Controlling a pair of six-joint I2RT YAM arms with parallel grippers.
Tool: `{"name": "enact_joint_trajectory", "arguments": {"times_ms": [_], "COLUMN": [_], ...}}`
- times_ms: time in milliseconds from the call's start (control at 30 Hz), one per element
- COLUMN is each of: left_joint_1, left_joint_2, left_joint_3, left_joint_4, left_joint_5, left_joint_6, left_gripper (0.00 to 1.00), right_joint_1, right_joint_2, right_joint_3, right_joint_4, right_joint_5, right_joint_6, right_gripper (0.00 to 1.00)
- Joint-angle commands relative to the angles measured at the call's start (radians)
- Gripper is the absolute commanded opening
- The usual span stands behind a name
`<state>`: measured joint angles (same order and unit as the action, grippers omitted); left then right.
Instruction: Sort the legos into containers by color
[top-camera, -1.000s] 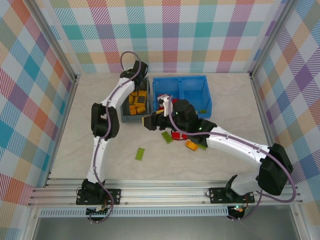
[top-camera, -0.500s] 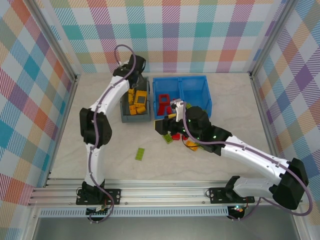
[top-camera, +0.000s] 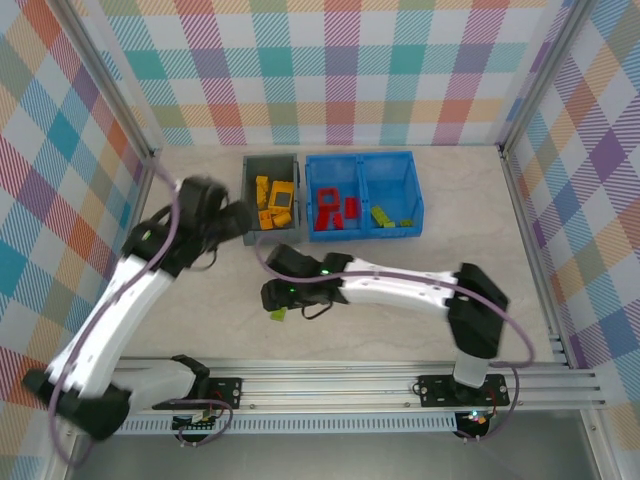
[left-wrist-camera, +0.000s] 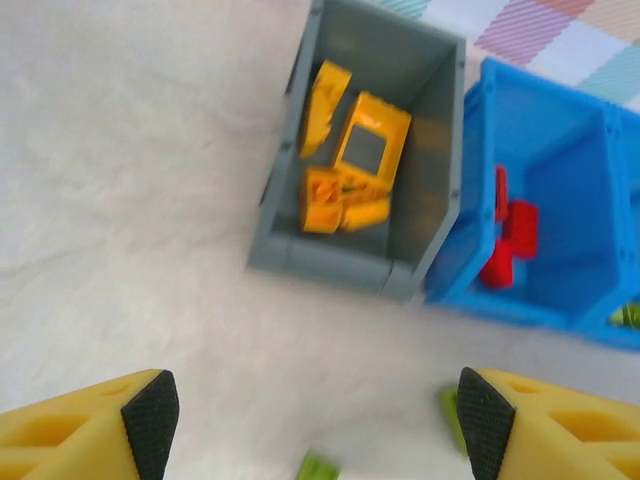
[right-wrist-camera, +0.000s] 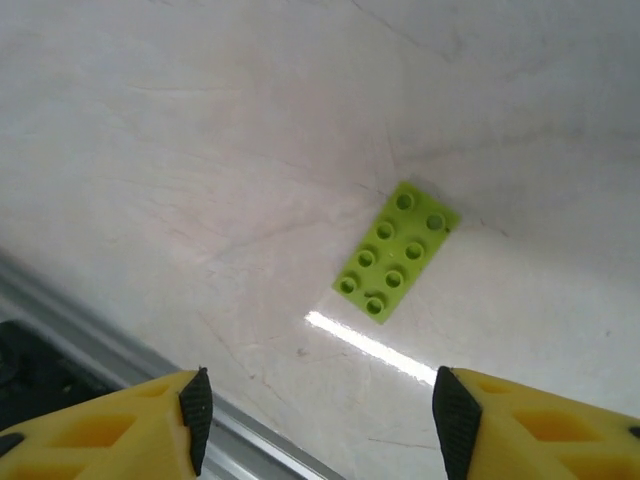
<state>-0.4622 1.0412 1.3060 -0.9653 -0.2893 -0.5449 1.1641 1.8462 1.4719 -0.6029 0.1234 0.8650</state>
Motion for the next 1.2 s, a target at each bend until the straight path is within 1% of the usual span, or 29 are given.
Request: {"name": "enact_joint_trajectory", "arguments": {"times_ms": [0, 67, 133, 267, 333, 433, 500, 567, 667, 767, 933, 1033, 1167], "left_joint_1": [0.002, 0.002, 0.003, 0.002, 0.002, 0.002, 0.002, 0.002, 0.003, 0.002, 0.002, 0.002, 0.002], "left_joint_2": [-0.190, -0.267, -0.322, -0.417, -0.450, -0.464, -0.463, -0.465, -0.473, -0.476, -0.477, -0.475, -0.482], "left_joint_3": [-0.078, -0.103, -0.122, -0.156, -0.165, -0.164, -0.155, -0.147, -0.146, -0.148, -0.145, -0.140, -0.142], "left_joint_4": [-0.115, -0.166, -0.206, -0.249, -0.258, -0.261, -0.265, -0.267, -0.262, -0.259, -0.256, -0.242, -0.238], "left_joint_5": [0.062, 0.091, 0.115, 0.127, 0.128, 0.139, 0.140, 0.137, 0.131, 0.133, 0.139, 0.160, 0.192], "left_joint_6": [0.035, 0.036, 0.050, 0.052, 0.042, 0.032, 0.031, 0.030, 0.026, 0.024, 0.015, 0.017, 0.025], "left_gripper": [0.76, 0.76, 0.76, 0.76, 0.76, 0.76, 0.75, 0.75, 0.75, 0.75, 0.75, 0.75, 0.75], "right_joint_1": [-0.004, -0.002, -0.002, 0.000, 0.001, 0.000, 0.000, 0.000, 0.000, -0.001, -0.010, -0.018, -0.026], "right_joint_2": [0.140, 0.200, 0.257, 0.420, 0.464, 0.514, 0.549, 0.564, 0.569, 0.590, 0.625, 0.627, 0.617], "right_joint_3": [0.201, 0.266, 0.340, 0.587, 0.642, 0.684, 0.717, 0.718, 0.695, 0.714, 0.708, 0.674, 0.655], "right_joint_4": [-0.368, -0.386, -0.419, -0.612, -0.647, -0.653, -0.690, -0.685, -0.623, -0.624, -0.623, -0.581, -0.575], "right_joint_5": [0.010, -0.028, -0.033, 0.002, 0.018, 0.020, 0.018, 0.008, -0.014, -0.007, -0.035, -0.043, -0.028], "right_joint_6": [0.232, 0.269, 0.310, 0.353, 0.378, 0.389, 0.409, 0.410, 0.396, 0.401, 0.429, 0.428, 0.428], "right_gripper": [0.61, 0.61, 0.61, 0.62, 0.62, 0.63, 0.67, 0.70, 0.70, 0.69, 0.64, 0.59, 0.52]}}
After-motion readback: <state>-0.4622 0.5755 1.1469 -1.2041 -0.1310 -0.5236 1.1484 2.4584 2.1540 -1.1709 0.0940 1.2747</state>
